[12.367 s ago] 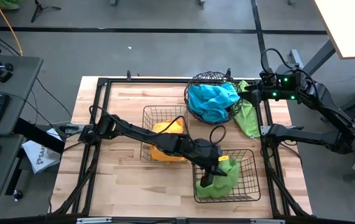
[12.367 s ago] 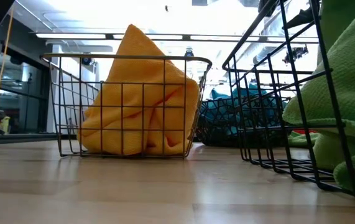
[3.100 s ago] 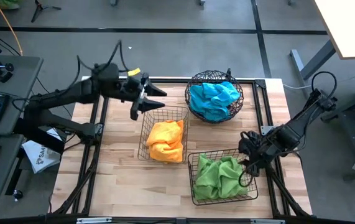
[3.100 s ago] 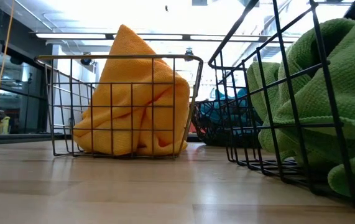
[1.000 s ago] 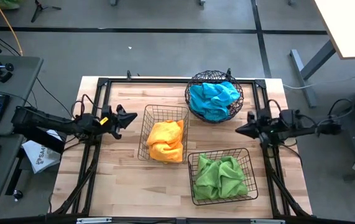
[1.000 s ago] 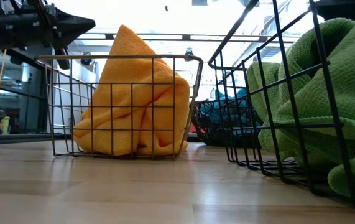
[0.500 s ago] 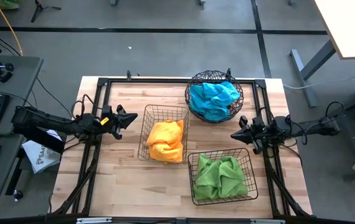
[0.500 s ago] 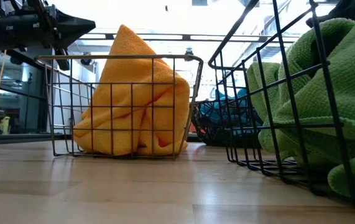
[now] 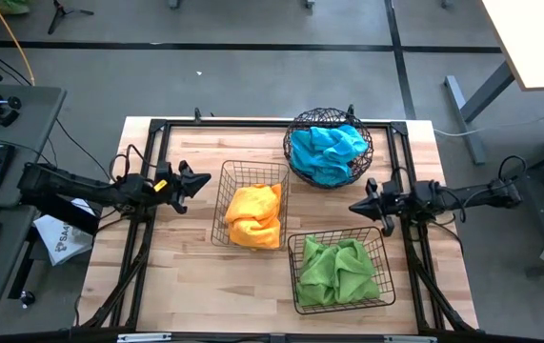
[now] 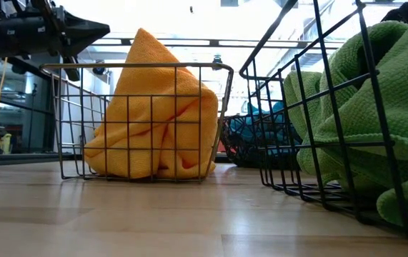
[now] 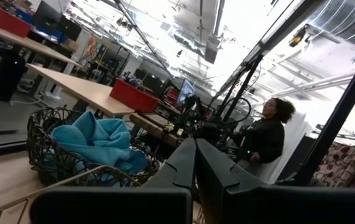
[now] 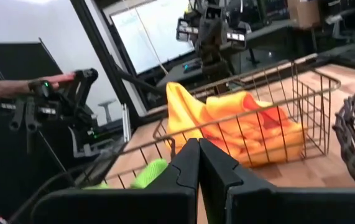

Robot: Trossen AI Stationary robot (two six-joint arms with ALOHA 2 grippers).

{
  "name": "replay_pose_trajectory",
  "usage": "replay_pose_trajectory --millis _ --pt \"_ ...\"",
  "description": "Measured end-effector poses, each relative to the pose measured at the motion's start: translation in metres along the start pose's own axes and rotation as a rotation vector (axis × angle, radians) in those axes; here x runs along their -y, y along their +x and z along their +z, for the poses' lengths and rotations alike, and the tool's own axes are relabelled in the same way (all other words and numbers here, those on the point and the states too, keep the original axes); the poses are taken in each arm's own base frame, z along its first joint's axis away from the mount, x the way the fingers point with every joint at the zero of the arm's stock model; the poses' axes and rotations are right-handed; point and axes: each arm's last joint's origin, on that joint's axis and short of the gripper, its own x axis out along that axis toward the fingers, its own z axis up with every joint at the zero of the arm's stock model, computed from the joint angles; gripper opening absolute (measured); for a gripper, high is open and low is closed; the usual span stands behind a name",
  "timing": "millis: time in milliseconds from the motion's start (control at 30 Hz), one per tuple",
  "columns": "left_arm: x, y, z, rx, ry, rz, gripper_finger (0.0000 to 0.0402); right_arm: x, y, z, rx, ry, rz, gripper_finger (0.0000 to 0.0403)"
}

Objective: Sort microfiber towel by color & place in baskets
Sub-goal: Return to Home Position

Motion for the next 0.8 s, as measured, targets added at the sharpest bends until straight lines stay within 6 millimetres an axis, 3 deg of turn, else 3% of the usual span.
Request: replay_pose_trajectory --millis 467,800 --pt "-0.006 -0.022 0.006 -0.058 0.023 0.025 0.0001 0.004 -0.001 -0.010 -0.103 -0.002 -0.038 0.0000" --pt "-0.012 -0.034 0.004 -0.109 0.045 0.050 0.0001 0.000 -0.007 0.000 0.010 0.000 0.013 0.0000"
